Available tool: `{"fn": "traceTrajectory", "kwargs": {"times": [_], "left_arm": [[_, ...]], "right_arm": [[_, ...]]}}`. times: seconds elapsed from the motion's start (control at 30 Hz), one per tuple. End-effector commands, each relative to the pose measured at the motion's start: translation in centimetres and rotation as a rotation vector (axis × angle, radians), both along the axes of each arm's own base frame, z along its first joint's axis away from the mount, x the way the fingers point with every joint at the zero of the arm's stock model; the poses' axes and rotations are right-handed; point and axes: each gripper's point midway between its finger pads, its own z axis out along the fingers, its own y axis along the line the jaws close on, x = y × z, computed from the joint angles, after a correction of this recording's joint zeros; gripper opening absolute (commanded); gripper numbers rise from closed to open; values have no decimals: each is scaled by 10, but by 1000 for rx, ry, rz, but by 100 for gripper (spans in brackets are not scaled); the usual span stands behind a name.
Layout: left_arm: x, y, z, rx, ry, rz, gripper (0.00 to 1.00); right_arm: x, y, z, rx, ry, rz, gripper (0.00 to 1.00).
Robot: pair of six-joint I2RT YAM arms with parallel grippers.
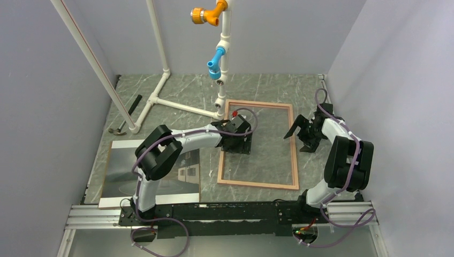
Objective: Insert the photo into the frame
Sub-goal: Pick up the photo frame item from the photo frame.
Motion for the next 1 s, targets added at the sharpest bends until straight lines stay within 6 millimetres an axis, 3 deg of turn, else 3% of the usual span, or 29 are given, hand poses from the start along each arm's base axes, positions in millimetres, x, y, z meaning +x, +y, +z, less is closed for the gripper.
{"fn": "traceTrajectory", "kwargs": {"times": [0.0, 0.27, 0.43, 0.53, 0.7, 0.83, 0.97], "left_arm": [[-10, -19, 12, -112, 10, -55, 82], [-9, -10, 11, -103, -1, -42, 82], [-9, -5, 7, -93, 4, -31, 81], [-8, -5, 8, -110, 1, -32, 81], [-9, -7, 8, -111, 4, -43, 80], [-10, -9, 8, -118, 7, -56, 80], [-10, -11, 7, -122, 13, -64, 80]], "right_arm": [[6, 6, 6, 43, -44, 18, 99], [6, 6, 11, 55, -57, 13, 96], [8, 8, 25, 90, -111, 6, 93], [4, -4, 17, 48, -88, -33, 96], [4, -8, 1, 64, -65, -55, 99], [10, 1, -4, 126, -83, -20, 99], [14, 16, 12, 209, -163, 29, 98]]}}
